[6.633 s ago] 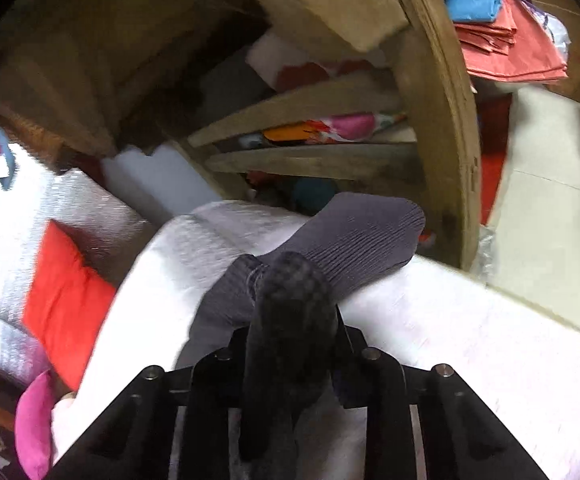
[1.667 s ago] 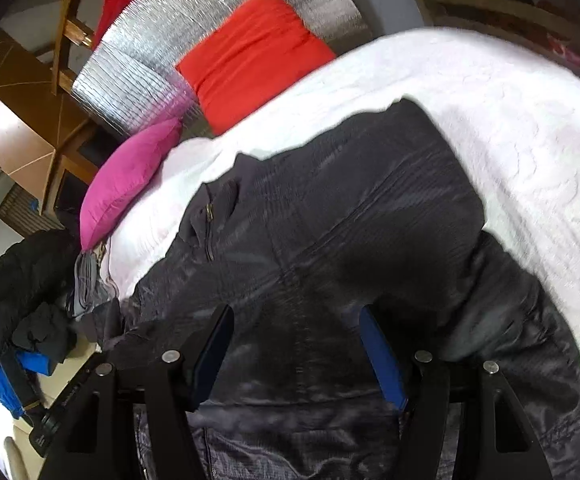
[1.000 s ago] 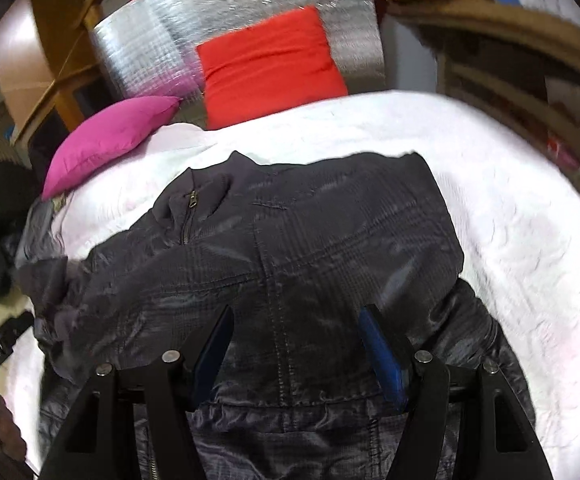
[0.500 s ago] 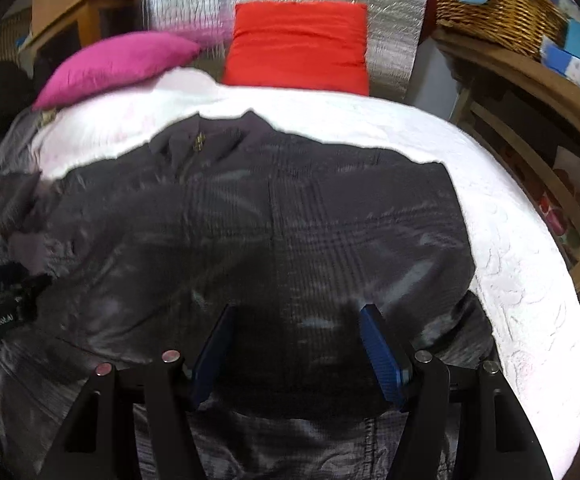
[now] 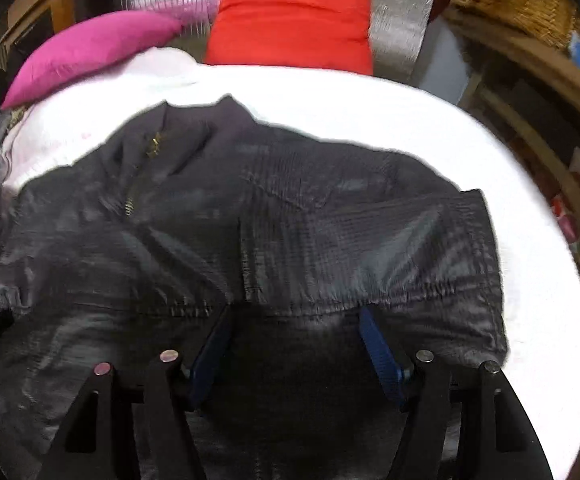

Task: Fold large clothes

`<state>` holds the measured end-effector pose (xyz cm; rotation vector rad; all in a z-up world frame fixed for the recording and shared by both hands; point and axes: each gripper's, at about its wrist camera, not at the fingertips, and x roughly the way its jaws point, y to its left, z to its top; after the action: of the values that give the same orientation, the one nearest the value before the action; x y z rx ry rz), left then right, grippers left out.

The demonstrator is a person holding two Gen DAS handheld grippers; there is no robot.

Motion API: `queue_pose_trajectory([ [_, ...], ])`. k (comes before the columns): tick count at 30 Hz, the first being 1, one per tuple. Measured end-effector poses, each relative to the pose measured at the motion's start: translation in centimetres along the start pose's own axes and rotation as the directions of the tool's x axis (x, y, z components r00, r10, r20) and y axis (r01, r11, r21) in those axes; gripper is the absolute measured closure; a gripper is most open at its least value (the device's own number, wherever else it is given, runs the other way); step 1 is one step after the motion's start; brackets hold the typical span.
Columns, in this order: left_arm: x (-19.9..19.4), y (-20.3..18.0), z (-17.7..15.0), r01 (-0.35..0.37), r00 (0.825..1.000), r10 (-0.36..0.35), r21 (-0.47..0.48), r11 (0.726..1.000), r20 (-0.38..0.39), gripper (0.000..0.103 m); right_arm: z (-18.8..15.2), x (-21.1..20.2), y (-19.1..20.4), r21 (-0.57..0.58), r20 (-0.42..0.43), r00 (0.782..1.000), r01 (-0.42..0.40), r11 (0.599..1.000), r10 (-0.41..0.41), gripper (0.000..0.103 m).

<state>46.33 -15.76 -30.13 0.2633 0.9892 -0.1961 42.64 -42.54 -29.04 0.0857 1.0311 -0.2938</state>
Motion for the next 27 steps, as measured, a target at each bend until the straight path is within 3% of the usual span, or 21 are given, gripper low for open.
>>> queue_pose_trajectory([
  [2,-0.4,-0.4,0.0,-0.019,1.0,0.019,0.019,1.0,0.01,0.023,0.2,-0.2,-0.1,-0.002,-0.001,1.0,-0.001,1.0,0.001,0.03],
  [6,-2.2,-0.1,0.1,0.009,0.998,-0.009,-0.003,1.0,0.055,0.023,-0.1,-1.8,-0.8,0.023,0.0,1.0,-0.018,1.0,0.018,0.03],
  [9,-3.8,-0.1,-0.3,-0.021,0.994,0.019,0.016,1.0,0.107,0.023,-1.1,-3.9,-1.2,0.022,0.011,0.999,-0.034,0.999,0.034,0.03],
  [13,-3.3,-1.3,-1.0,-0.028,0.997,0.023,0.066,0.997,0.07,0.023,-2.8,-6.3,-1.1,0.025,0.019,0.997,-0.071,0.997,0.071,0.03],
  [15,-2.1,-2.1,-1.7,-0.049,0.999,0.047,0.103,0.993,0.025,0.023,-3.4,-5.3,-0.8,0.045,-0.045,0.994,-0.102,0.994,0.104,0.03],
  [17,-2.3,-2.3,-1.9,-0.064,0.998,0.061,0.11,0.992,0.033,0.023,-4.3,-3.9,-0.4,0.031,-0.111,0.989,-0.097,0.995,0.1,0.03],
  [20,-4.4,-2.1,-1.9,-0.054,0.995,0.045,0.105,0.993,0.086,0.023,-4.8,-5.1,0.7,-0.019,-0.086,0.996,-0.04,0.999,0.038,0.03],
  [22,-6.2,-1.8,-2.0,-0.048,0.99,0.035,0.096,0.994,0.138,0.023,-5.2,-6.7,1.0,-0.019,-0.053,0.998,-0.046,0.999,0.045,0.03],
  [27,-10.9,-1.4,-3.1,-0.047,0.965,0.023,0.085,0.995,0.262,0.023,-6.6,-10.1,1.7,-0.032,0.024,1.0,-0.014,0.999,0.015,0.03],
])
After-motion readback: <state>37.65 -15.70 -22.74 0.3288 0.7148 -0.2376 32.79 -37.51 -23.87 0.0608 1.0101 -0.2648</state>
